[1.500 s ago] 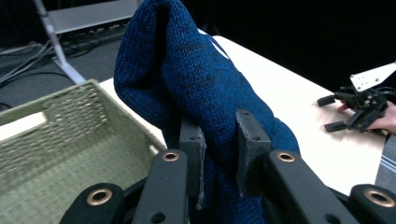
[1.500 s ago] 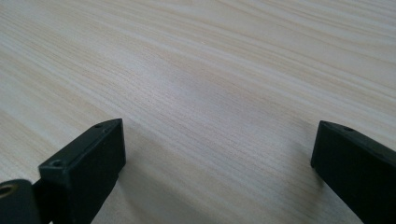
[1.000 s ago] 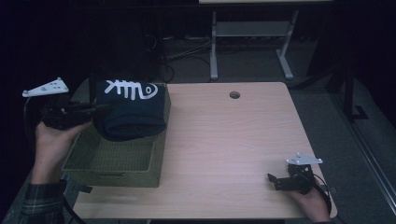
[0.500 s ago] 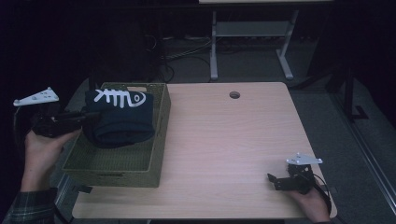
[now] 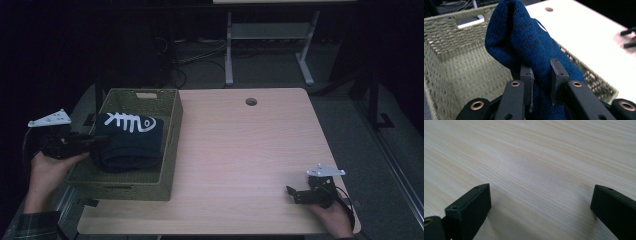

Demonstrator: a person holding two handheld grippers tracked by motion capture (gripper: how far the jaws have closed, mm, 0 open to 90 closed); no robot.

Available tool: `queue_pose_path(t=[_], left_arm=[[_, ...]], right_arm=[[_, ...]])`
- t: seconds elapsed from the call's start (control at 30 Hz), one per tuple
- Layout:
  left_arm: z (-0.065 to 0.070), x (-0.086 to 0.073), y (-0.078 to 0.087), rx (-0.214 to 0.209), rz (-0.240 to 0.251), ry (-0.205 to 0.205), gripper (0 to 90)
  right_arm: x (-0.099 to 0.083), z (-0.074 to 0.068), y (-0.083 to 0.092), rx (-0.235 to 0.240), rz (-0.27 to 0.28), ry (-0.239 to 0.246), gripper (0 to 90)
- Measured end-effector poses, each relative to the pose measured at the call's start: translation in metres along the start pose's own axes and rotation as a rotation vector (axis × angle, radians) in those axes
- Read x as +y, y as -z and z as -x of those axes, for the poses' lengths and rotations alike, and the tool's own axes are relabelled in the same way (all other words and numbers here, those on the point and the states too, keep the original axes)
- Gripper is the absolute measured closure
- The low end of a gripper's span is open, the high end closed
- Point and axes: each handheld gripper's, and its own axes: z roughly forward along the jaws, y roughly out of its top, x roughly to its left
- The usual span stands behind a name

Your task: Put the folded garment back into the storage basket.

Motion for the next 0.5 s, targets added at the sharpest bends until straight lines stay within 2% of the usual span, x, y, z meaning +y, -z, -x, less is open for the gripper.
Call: queue_pose_path(t=[0.2, 0.4, 0.5], left_arm=[[-0.002, -0.008, -0.001, -0.010, -0.019, 0.003, 75.4], [0.007, -0.014, -0.015, -0.089, -0.031, 0.006, 75.4], [0.009, -0.014, -0.019, -0.100, -0.030, 0.004, 75.3]], right_arm=[[0.000, 0.000, 0.000, -0.001, 0.000, -0.001, 2.7], [0.000, 0.000, 0.000, -0.002, 0.001, -0.002, 2.7], [0.000, 0.000, 0.000, -0.002, 0.000, -0.002, 2.7]])
